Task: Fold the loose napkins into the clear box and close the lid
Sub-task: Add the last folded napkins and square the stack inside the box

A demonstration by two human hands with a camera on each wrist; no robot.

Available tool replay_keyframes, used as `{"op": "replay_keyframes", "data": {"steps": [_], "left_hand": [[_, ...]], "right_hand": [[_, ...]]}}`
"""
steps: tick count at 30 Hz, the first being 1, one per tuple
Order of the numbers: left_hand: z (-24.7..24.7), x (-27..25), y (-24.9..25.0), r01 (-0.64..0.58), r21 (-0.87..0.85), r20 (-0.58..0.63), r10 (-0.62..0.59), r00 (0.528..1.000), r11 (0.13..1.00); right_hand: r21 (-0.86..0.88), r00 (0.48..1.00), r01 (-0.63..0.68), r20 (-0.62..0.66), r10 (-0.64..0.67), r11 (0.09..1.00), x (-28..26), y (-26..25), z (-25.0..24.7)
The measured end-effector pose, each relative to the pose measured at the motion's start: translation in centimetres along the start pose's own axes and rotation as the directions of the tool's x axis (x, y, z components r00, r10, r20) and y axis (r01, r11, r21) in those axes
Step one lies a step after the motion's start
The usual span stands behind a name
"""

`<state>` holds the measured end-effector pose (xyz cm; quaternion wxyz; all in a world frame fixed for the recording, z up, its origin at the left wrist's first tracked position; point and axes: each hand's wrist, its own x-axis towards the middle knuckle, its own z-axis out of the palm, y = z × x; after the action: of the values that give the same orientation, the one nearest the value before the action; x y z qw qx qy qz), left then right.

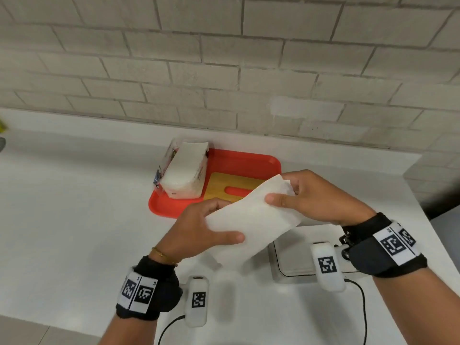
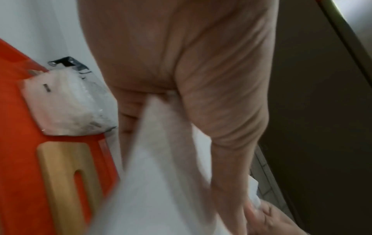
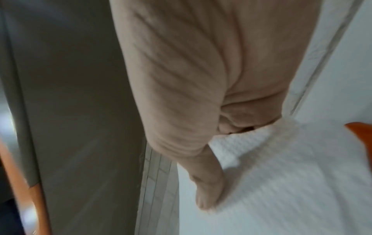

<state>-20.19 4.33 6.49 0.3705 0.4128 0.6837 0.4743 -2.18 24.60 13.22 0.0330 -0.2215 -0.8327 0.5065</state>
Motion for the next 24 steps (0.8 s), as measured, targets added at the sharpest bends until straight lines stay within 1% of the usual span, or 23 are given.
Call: {"op": "replay_keyframes", "data": {"steps": [1,2,4,5,7,11,15,18,21,24], "left_hand": [[0.2,-0.1,-0.1,0.015,-0.015,-0.017,-0.015,1.0,1.0],[0.5,-0.1,-0.3,0.026,-0.074,-0.05,-0.03,0.998,0.997],[1.7,0.0,-0.5,0.039,-0.253,-0.12,-0.071,0.99,0.967],[2.5,0.3,-0.5,0.039,-0.309,-0.145,-0.088,0.986,0.95],[4.6,1.0,-0.3,0.029,-0.309,-0.172,-0.086,0.981,0.951],[9.6,2.9,0.4,-0.052,-0.201,-0.143,0.023,0.989,0.978],[14.0,5.3,0.8,-0.063,-0.118,-0.149,0.045,0.988,0.991],[16.1,6.4,0.5,-0.073,0.049,-0.147,0.079,0.986,0.996],[16.9,6.9,-0.4,-0.093,0.213,-0.086,0.114,0.99,0.973],[17.4,7.0,-1.1,-0.095,0.334,-0.036,0.113,0.993,0.938]], "right_hand": [[0.046,0.999,-0.008,-0.049,0.011,0.999,-0.6,0.5,-0.3],[0.092,0.995,-0.012,-0.097,0.021,0.996,-1.2,1.0,-0.5],[0.15,0.983,-0.017,-0.177,0.043,0.988,-2.5,2.1,-0.8],[0.163,0.977,-0.02,-0.207,0.054,0.986,-3.3,2.7,-0.9],[0.167,0.963,-0.034,-0.258,0.077,0.985,-5.1,4.3,-1.2],[0.152,0.928,-0.088,-0.347,0.136,0.984,-8.6,8.0,-2.0],[0.181,0.886,-0.131,-0.419,0.197,0.975,-10.8,11.4,-2.5],[0.195,0.86,-0.163,-0.452,0.236,0.967,-11.2,14.1,-3.1],[0.137,0.874,-0.211,-0.416,0.25,0.968,-11.2,16.2,-3.7],[0.0,0.885,-0.295,-0.378,0.273,0.955,-10.9,17.5,-4.3]]}}
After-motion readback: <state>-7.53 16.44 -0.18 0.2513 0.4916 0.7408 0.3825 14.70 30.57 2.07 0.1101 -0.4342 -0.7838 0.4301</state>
